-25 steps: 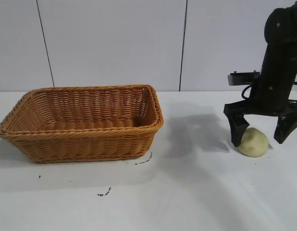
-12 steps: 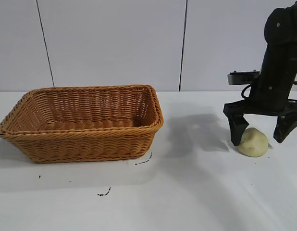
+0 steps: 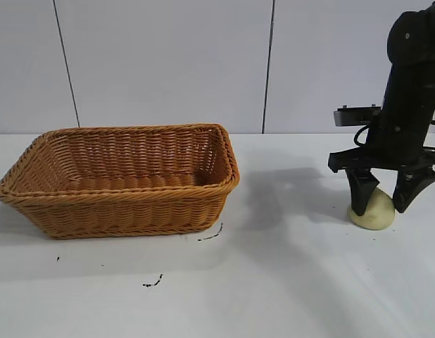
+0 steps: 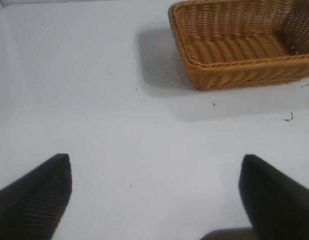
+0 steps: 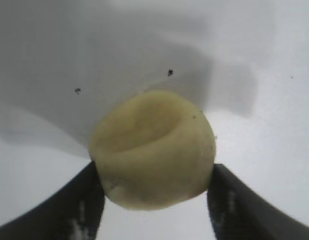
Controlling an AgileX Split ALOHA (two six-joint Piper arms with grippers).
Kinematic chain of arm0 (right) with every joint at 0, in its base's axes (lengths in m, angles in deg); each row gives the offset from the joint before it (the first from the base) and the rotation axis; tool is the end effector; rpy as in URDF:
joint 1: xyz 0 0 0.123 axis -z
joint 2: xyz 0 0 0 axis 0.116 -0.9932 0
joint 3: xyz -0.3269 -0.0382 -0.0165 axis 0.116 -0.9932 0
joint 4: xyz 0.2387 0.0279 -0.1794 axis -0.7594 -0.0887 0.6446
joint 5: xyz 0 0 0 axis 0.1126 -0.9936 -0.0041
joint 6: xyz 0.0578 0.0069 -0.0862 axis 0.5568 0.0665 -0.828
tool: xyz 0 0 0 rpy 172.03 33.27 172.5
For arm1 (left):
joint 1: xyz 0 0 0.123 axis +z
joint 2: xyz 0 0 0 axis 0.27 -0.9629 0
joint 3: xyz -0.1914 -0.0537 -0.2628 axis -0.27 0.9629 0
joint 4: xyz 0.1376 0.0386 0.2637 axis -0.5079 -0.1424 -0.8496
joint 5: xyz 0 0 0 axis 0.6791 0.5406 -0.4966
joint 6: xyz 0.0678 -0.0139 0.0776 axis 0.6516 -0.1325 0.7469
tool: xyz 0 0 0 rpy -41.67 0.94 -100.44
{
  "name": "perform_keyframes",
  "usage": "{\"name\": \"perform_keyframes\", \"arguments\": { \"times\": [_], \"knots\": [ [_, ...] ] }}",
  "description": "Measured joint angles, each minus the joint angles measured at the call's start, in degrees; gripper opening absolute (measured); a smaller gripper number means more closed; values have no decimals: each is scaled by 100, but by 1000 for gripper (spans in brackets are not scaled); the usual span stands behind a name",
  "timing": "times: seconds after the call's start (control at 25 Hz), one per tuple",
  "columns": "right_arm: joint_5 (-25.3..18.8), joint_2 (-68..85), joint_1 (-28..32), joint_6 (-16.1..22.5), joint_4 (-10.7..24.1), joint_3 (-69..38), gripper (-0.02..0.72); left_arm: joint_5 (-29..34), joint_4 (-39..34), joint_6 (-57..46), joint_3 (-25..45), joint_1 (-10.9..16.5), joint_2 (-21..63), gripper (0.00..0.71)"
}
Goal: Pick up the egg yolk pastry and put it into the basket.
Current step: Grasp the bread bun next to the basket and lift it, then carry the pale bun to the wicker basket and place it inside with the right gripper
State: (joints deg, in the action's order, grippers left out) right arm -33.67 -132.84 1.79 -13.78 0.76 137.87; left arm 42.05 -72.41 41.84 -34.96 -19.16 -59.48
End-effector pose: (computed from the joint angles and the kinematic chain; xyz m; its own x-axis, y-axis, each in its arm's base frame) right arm 0.4749 0.0398 0.1144 -0.9871 -0.1291 -0.0949 -0.1287 0.9916 -0.0102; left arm 0.0047 0.0031 0.2938 -0.4542 0.0731 -0.8879 0.0530 0.9971 0.0550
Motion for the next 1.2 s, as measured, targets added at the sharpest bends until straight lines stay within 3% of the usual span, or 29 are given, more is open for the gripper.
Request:
{"name": "perform_keyframes", "arguments": {
  "times": [0.16, 0.48, 0.76, 1.0, 1.2],
  "knots": [
    [-7, 0, 0, 0, 6, 11, 211, 0, 0, 0, 0, 0, 0, 693],
    [-171, 313, 0, -17, 61, 126, 193, 0, 0, 0, 0, 0, 0, 693],
    [-997, 1235, 0, -20, 75, 657, 190, 0, 0, 0, 0, 0, 0, 693],
    [-1714, 1537, -119, -127, 29, 1446, 115, 0, 0, 0, 0, 0, 0, 693],
    [-1812, 1537, -733, -142, 4, 2086, 106, 0, 0, 0, 0, 0, 0, 693]
  ]
}}
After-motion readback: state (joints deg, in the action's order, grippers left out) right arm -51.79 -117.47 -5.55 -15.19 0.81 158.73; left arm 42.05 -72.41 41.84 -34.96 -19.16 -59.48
